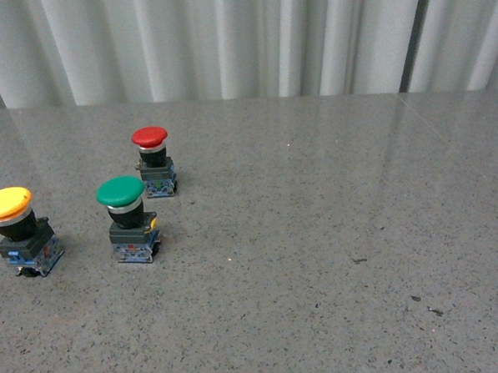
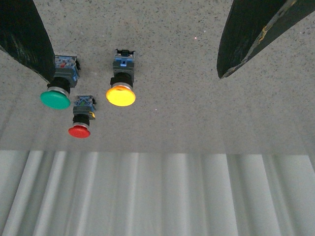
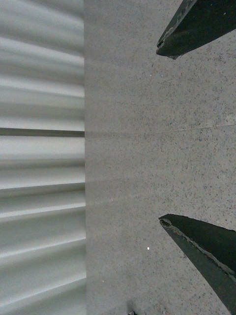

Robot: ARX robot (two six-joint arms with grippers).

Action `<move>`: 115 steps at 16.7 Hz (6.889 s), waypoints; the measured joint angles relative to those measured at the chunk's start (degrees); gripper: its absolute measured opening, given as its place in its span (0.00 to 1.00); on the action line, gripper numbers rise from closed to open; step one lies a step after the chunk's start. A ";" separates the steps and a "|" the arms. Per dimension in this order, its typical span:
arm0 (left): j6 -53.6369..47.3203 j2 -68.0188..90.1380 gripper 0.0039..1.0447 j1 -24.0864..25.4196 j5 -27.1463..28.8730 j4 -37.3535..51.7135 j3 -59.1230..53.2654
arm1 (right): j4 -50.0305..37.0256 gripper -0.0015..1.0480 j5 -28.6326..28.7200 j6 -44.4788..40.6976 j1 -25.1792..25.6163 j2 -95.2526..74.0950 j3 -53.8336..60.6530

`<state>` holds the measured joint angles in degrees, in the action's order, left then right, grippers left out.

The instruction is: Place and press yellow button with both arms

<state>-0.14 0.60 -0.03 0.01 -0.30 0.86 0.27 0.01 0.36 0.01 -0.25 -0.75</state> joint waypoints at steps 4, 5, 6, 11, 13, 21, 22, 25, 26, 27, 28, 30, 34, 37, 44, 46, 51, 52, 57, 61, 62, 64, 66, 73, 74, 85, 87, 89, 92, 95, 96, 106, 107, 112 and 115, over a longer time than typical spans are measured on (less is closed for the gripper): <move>0.00 0.00 0.94 0.00 0.02 0.00 0.00 | 0.00 0.94 0.02 0.00 0.00 0.00 0.00; 0.00 0.00 0.94 0.00 0.02 0.00 0.00 | 0.00 0.94 0.00 0.00 0.00 0.00 0.00; 0.00 0.00 0.94 0.00 0.00 0.00 0.00 | 0.00 0.94 0.02 0.00 0.00 0.00 0.00; 0.00 0.00 0.94 0.00 0.00 0.00 0.00 | 0.00 0.94 0.00 0.00 0.00 0.00 0.00; 0.00 0.00 0.94 0.00 0.02 0.00 0.00 | 0.00 0.94 0.02 0.00 0.00 0.00 0.00; 0.00 0.00 0.94 0.00 0.00 0.00 0.00 | 0.00 0.94 0.02 0.00 0.00 0.00 0.00; 0.00 0.00 0.94 0.00 0.00 0.00 0.00 | 0.00 0.94 0.02 0.00 0.00 0.00 0.00; 2.03 6.75 0.94 -4.63 12.13 -4.09 2.43 | 0.02 0.94 -0.04 0.00 0.00 0.00 0.00; 2.08 11.61 0.94 -4.79 14.82 -1.05 3.34 | -0.02 0.94 0.09 0.00 0.00 0.00 0.00; 2.05 16.94 0.94 -3.56 16.13 3.45 4.72 | -0.04 0.94 0.00 0.00 0.00 0.00 0.00; 1.79 21.11 0.94 -2.40 15.85 7.58 5.90 | -0.02 0.94 0.00 0.00 0.02 0.00 0.00; 0.44 34.40 0.94 -0.20 12.11 19.21 11.56 | -0.04 0.94 0.02 0.00 0.00 0.00 0.00; -3.80 63.91 0.94 -2.27 1.51 23.87 28.61 | -0.02 0.94 0.02 0.00 0.00 0.00 0.00; -4.66 77.88 0.94 -4.31 -2.45 19.58 37.16 | -0.02 0.94 0.02 0.00 0.00 0.00 0.00; -4.83 83.93 0.94 -4.28 -4.63 22.34 32.94 | -0.02 0.94 0.02 0.00 0.00 0.00 0.00; -4.90 84.11 0.94 -4.46 -4.02 22.91 31.41 | -0.02 0.94 0.02 0.00 0.00 0.00 0.00; -5.92 84.11 0.54 -4.48 -2.51 23.41 31.15 | -0.02 0.94 0.02 0.00 0.00 0.00 0.00; -6.05 84.00 0.47 -4.48 -2.32 23.04 31.15 | -0.02 0.94 0.02 0.00 0.00 0.00 0.00; -6.23 74.20 0.32 -8.59 1.38 16.76 36.52 | -0.02 0.94 0.02 0.00 0.00 0.00 0.00; 0.66 82.16 0.32 -22.91 5.90 16.57 50.14 | -0.02 0.94 0.02 0.00 0.00 0.00 0.00; 3.39 86.05 0.32 -25.09 6.45 16.44 51.71 | 0.00 0.94 0.02 0.00 0.00 0.00 0.00; 7.13 90.40 0.32 -28.26 7.67 16.96 53.02 | -0.02 0.94 0.02 0.00 0.00 0.00 0.00; 9.42 92.94 0.32 -30.53 8.66 17.38 53.44 | -0.02 0.94 0.02 0.00 0.00 0.00 0.00; 15.19 99.54 0.32 -35.26 10.60 18.97 53.51 | -0.02 0.94 0.02 0.00 0.00 0.00 0.00; 15.87 100.21 0.32 -35.87 10.88 19.02 53.51 | -0.02 0.94 0.02 0.00 0.00 0.00 0.00; 14.75 94.71 0.94 -31.21 15.52 20.96 52.06 | 0.00 0.94 0.02 0.00 0.00 0.00 0.00; 11.34 89.68 0.94 -27.04 17.09 21.86 50.10 | -0.02 0.94 0.02 0.00 0.00 0.00 0.00; 7.06 84.48 0.94 -22.97 18.03 24.72 46.49 | -0.02 0.94 0.02 0.00 0.00 0.00 0.00; 0.07 67.95 0.84 -21.24 20.98 30.12 35.76 | -0.02 0.94 0.02 0.00 0.00 0.00 0.00; 0.09 47.01 0.57 -20.87 20.20 22.71 21.46 | -0.02 0.94 0.02 0.00 0.00 0.00 0.00; 0.11 43.10 0.48 -18.93 19.10 22.91 18.73 | -0.02 0.94 0.02 0.00 0.00 0.00 0.00; 0.11 27.89 0.01 -7.32 7.43 21.51 6.16 | -0.02 0.94 0.02 0.00 0.00 0.00 0.00; 0.11 26.34 0.01 -6.45 6.51 20.85 5.27 | -0.02 0.94 0.02 0.00 0.00 0.00 0.00; 0.11 20.37 0.01 0.15 -0.02 17.62 2.75 | 0.00 0.94 0.02 0.00 0.00 0.00 0.00; 0.11 17.18 0.01 -0.07 0.02 15.32 1.66 | -0.02 0.94 0.02 0.00 0.00 0.00 0.00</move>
<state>-0.03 17.78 -0.10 0.03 15.03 2.52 0.25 0.03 0.36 0.01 -0.25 -0.75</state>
